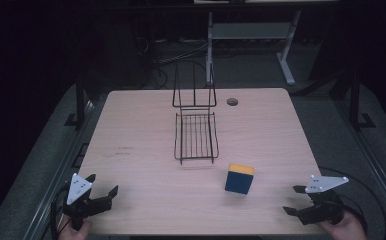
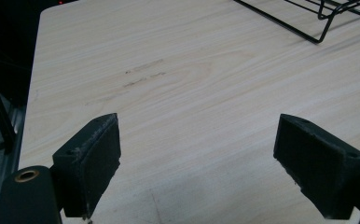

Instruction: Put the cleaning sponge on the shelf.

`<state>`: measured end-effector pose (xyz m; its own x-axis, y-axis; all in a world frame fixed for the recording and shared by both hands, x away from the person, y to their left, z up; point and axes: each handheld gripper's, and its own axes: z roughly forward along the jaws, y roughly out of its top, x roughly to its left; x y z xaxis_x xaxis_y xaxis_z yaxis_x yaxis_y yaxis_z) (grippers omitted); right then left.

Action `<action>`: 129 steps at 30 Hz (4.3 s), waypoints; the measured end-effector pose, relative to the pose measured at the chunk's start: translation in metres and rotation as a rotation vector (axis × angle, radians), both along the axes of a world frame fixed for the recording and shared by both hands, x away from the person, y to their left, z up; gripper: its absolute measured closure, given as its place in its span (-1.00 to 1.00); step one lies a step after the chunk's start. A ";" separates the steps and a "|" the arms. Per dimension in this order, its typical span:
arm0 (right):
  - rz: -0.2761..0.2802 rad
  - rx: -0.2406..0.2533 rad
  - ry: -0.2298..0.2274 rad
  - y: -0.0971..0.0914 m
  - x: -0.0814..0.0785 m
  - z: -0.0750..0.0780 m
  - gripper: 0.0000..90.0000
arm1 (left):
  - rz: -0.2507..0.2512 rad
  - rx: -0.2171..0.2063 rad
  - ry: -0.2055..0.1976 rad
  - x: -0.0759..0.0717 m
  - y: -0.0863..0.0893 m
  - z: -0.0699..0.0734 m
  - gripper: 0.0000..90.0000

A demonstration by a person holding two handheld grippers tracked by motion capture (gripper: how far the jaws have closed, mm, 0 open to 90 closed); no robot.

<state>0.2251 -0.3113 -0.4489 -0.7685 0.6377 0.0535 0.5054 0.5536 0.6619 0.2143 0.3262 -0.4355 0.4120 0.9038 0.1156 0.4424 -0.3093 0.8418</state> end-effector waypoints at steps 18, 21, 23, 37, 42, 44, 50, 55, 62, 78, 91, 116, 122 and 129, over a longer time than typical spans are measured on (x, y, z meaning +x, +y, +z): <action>0.104 -0.018 -0.017 0.028 0.012 0.018 -0.58 | -0.003 0.000 -0.006 -0.001 -0.002 0.001 -0.69; 0.114 -0.022 -0.014 0.030 0.014 0.019 -0.58 | -0.005 0.003 -0.005 -0.001 -0.002 0.001 -0.69; 0.124 -0.024 -0.014 0.033 0.015 0.019 -0.58 | -0.005 0.003 -0.007 -0.001 -0.002 0.000 -0.69; 0.186 -0.035 -0.019 0.055 0.024 0.029 -0.58 | 0.000 -0.001 -0.007 -0.001 -0.001 0.001 -0.69; 0.216 -0.050 -0.021 0.065 0.030 0.033 -0.58 | -0.002 0.001 -0.009 -0.001 -0.001 0.001 -0.69; 0.227 -0.048 -0.018 0.068 0.031 0.034 -0.58 | -0.001 -0.001 -0.007 -0.001 -0.001 0.001 -0.69; 0.261 -0.060 -0.012 0.077 0.037 0.036 -0.58 | -0.007 0.001 -0.009 -0.001 -0.002 0.001 -0.69; 0.276 -0.058 -0.004 0.084 0.041 0.039 -0.58 | -0.006 -0.003 -0.011 -0.001 -0.002 0.002 -0.69; 0.298 -0.069 0.006 0.094 0.047 0.040 -0.58 | -0.006 -0.004 -0.014 -0.001 -0.002 0.002 -0.69; 0.314 -0.070 0.021 0.109 0.063 0.042 -0.53 | -0.004 -0.002 -0.009 -0.002 -0.001 0.002 -0.69; 0.314 -0.094 0.028 0.121 0.071 0.037 -0.42 | -0.003 -0.002 -0.013 -0.002 -0.001 0.003 -0.69; 0.373 -0.135 0.042 0.133 0.080 0.033 0.24 | 0.000 -0.006 -0.016 -0.003 0.001 0.004 -0.69; 0.384 -0.117 0.031 0.135 0.081 0.039 0.25 | 0.000 -0.006 -0.017 -0.003 0.001 0.004 -0.69; 0.393 -0.109 0.033 0.136 0.085 0.042 0.25 | 0.001 -0.006 -0.017 -0.003 0.000 0.004 -0.69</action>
<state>0.3104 -0.1755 -0.4067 -0.9536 0.2994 0.0305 0.2617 0.7748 0.5755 0.2116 0.3267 -0.4319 0.4095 0.9048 0.1167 0.4284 -0.3036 0.8511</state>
